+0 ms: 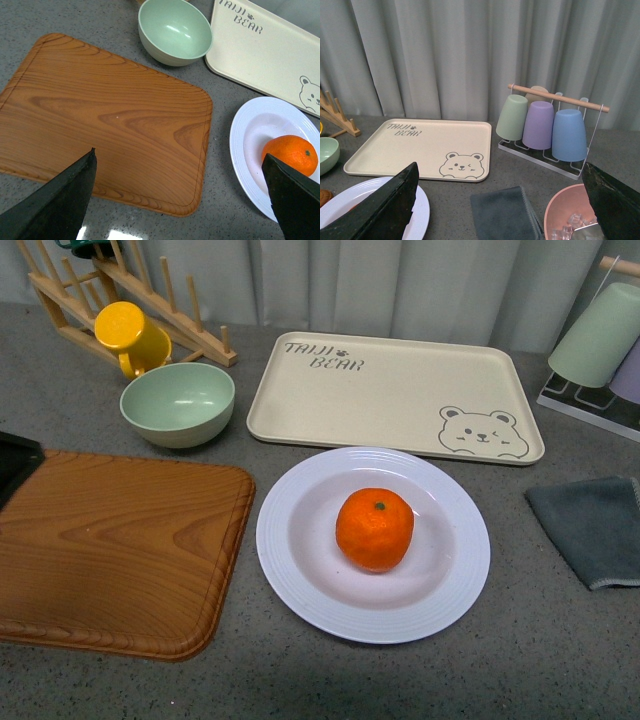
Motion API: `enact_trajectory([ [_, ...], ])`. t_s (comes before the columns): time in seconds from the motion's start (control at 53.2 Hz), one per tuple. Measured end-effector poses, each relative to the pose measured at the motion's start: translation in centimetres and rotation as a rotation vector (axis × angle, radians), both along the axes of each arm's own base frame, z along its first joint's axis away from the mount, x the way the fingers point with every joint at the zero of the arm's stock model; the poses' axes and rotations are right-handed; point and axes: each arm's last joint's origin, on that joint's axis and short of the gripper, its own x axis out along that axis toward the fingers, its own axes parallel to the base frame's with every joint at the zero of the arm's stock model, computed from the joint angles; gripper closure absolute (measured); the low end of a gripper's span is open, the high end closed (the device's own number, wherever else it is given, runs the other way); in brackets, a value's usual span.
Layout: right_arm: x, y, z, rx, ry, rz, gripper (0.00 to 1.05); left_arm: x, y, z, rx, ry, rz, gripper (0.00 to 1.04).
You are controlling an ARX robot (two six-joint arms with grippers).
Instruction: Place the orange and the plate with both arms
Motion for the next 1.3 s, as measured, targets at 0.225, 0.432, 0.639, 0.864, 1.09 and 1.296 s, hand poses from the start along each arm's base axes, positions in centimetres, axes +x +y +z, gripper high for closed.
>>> enact_trajectory([
  [0.225,0.0,0.0,0.0,0.0,0.0,0.0,0.09,-0.9,0.4,0.4,-0.002,-0.041,0.015,0.07],
  [0.432,0.0,0.0,0.0,0.0,0.0,-0.001,0.09,-2.1,1.1,0.7,0.209,-0.477,-0.001,0.4],
  [0.639,0.0,0.0,0.0,0.0,0.0,0.0,0.09,-3.3,2.4,1.4,0.269,-0.521,-0.029,0.81],
  [0.864,0.0,0.0,0.0,0.0,0.0,-0.001,0.09,-4.6,2.7,2.0,0.285,-0.539,-0.011,1.01],
  [1.09,0.0,0.0,0.0,0.0,0.0,0.0,0.09,-5.6,2.8,2.2,0.286,-0.547,-0.01,1.01],
  [1.296,0.0,0.0,0.0,0.0,0.0,-0.001,0.09,-6.3,2.8,2.2,0.286,-0.549,-0.01,1.01],
])
